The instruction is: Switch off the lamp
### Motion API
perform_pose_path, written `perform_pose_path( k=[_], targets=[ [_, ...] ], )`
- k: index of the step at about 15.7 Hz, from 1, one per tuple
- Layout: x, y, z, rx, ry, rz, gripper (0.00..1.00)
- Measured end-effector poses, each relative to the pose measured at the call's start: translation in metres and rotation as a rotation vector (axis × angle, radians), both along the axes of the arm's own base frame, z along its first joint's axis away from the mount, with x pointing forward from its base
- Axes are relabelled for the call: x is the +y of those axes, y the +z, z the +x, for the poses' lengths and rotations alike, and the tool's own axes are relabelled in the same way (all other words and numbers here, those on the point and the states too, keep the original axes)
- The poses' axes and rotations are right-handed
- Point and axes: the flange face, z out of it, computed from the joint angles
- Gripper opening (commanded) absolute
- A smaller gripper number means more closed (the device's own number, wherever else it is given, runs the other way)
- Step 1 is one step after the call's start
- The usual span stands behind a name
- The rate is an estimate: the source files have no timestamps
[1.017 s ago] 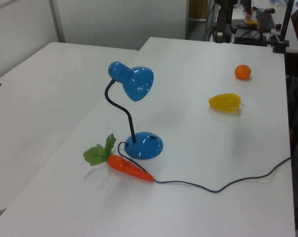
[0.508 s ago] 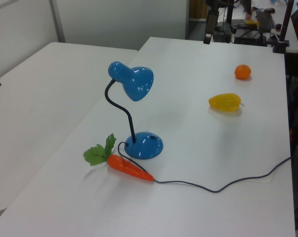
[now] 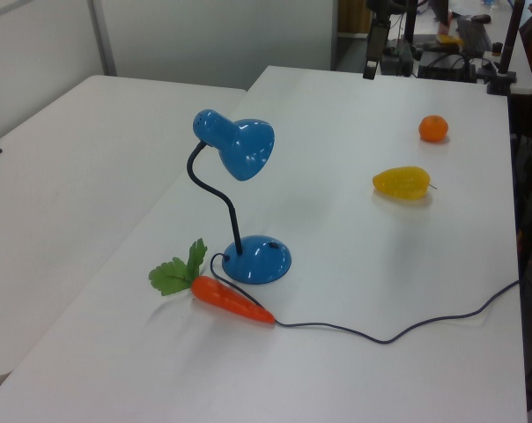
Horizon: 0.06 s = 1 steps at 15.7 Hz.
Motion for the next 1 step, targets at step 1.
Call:
perform_pose_path(
  k=[1],
  targets=[
    [0.0001,-0.0002,0.0001,0.000,0.000,0.000,1.00]
  ],
)
